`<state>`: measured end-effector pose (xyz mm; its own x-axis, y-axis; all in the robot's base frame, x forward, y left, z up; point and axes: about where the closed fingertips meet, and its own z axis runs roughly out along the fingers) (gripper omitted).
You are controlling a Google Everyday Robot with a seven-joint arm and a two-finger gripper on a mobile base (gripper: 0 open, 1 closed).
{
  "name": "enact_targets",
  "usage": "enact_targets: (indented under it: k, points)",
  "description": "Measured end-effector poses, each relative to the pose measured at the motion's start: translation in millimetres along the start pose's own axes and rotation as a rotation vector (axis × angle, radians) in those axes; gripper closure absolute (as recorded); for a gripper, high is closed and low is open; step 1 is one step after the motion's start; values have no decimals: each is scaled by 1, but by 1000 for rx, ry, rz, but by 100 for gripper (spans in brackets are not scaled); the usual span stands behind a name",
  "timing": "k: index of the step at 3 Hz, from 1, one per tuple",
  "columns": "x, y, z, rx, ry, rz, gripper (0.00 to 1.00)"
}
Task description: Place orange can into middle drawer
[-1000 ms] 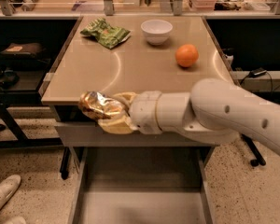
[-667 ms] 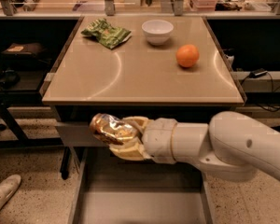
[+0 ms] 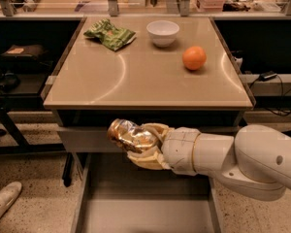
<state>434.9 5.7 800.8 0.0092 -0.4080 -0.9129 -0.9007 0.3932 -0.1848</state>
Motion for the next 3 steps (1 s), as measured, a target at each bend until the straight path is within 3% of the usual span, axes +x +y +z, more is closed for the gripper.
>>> enact_targets:
  k: [1,2,3]
  points:
    - [1,-2,-1,8,4,-4,100]
    - [26,-25,-15,49,18,-62,100]
    - [63,-60,-41,71,10,-182,100]
